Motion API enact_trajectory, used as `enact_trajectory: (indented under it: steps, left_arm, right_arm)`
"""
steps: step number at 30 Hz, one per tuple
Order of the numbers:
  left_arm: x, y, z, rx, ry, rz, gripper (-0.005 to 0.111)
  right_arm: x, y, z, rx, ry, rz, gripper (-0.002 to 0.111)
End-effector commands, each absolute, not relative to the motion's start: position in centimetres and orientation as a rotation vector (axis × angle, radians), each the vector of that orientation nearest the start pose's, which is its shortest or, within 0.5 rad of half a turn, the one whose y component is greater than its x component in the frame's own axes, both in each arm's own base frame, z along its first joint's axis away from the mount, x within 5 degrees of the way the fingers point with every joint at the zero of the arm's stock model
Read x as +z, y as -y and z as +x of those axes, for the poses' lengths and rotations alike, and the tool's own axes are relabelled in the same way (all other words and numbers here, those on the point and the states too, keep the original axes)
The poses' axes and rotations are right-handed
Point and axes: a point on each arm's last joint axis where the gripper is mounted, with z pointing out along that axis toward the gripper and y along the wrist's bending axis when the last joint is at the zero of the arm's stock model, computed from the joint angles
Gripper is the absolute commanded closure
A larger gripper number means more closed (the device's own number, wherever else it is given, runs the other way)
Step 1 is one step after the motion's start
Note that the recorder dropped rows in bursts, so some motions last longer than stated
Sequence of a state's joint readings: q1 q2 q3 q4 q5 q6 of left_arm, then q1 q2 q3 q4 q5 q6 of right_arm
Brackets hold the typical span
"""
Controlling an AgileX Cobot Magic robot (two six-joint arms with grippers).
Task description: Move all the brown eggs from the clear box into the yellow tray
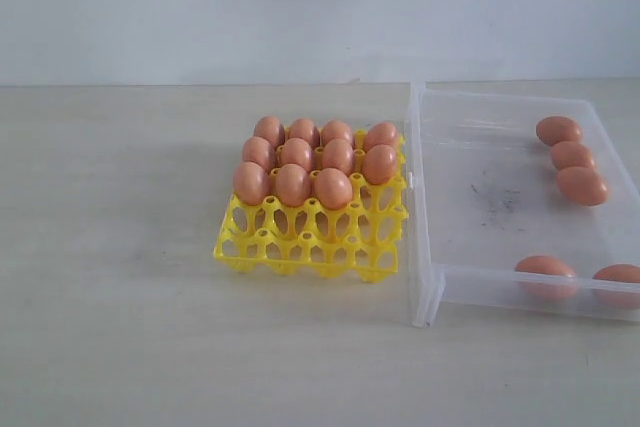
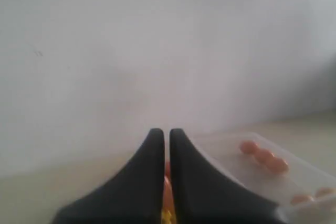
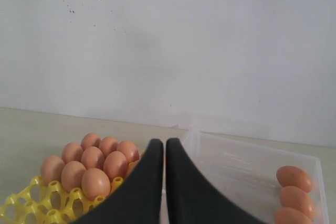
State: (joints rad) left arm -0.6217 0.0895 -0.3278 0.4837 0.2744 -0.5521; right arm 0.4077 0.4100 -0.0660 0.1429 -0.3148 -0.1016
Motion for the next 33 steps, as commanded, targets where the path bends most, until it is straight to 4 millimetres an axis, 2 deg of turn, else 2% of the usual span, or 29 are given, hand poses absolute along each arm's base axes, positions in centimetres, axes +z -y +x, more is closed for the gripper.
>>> enact_trajectory:
  steps: [1,7,11,14,21,25,29,33]
  left_arm:
    - [26.1,2.8,4.3,-0.526,-1.642,0.419,0.103]
    - [25.3,3.5,3.8,-0.558,-1.676,0.547,0.103]
    - [24.2,3.5,3.4,-0.456,-1.750,0.725,0.103]
    - [24.1,3.5,3.4,-0.444,-1.743,0.743,0.103]
    - [24.2,3.5,3.4,-0.445,-1.731,0.736,0.103]
    - [24.2,3.5,3.4,-0.445,-1.731,0.736,0.103]
    - [24.2,3.5,3.4,-0.438,-1.722,0.721,0.103]
    - [23.1,2.8,3.2,-0.392,-1.681,0.630,0.103]
  right_arm:
    - [23.3,-3.4,8.8,0.319,-1.500,-0.249,0.108]
    - [23.3,-3.4,8.8,0.319,-1.497,-0.248,0.108]
    - [24.4,-3.2,8.8,0.312,-1.378,-0.218,0.108]
    - [25.7,-2.8,8.5,0.321,-1.237,-0.165,0.108]
    - [26.3,-2.7,8.3,0.486,-1.183,-0.033,0.108]
    - [26.0,-3.0,8.4,0.632,-1.231,0.030,0.108]
    - [25.4,-3.9,8.2,0.553,-1.278,-0.164,0.108]
    - [24.9,-4.1,8.6,0.510,-1.404,-0.190,0.108]
